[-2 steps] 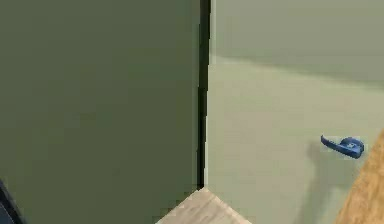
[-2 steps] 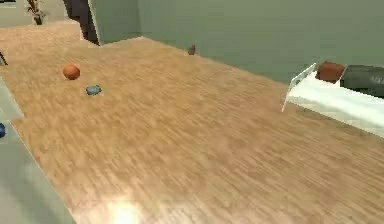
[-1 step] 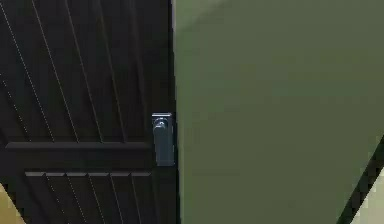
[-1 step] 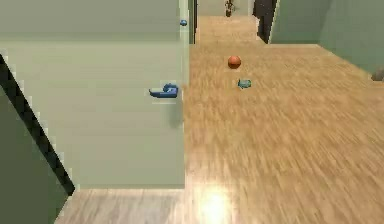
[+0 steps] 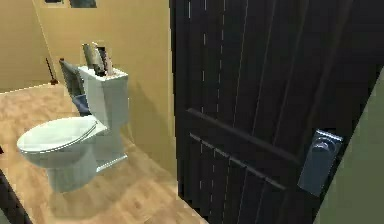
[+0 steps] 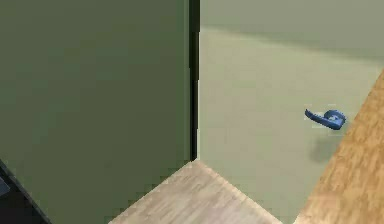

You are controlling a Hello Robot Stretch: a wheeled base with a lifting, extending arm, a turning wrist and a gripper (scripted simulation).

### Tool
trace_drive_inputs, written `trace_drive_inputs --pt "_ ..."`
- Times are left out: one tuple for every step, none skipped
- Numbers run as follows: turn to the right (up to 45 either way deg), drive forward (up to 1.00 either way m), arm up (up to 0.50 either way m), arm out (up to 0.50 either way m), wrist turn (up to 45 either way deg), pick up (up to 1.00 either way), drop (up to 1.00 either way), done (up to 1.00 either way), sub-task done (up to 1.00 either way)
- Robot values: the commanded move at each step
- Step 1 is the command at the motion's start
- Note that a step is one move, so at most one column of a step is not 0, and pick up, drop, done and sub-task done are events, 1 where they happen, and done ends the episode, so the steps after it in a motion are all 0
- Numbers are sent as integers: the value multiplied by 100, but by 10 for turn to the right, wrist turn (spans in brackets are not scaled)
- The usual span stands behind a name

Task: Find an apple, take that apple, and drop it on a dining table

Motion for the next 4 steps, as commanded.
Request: trace_drive_inputs --pt "-240 0 0 0 0 0 0 0 0" --pt "0 90 0 0 0 0 0 0 0" --pt "-420 0 0 0 0 0 0 0 0" --pt "0 5 0 0 0 0 0 0 0"
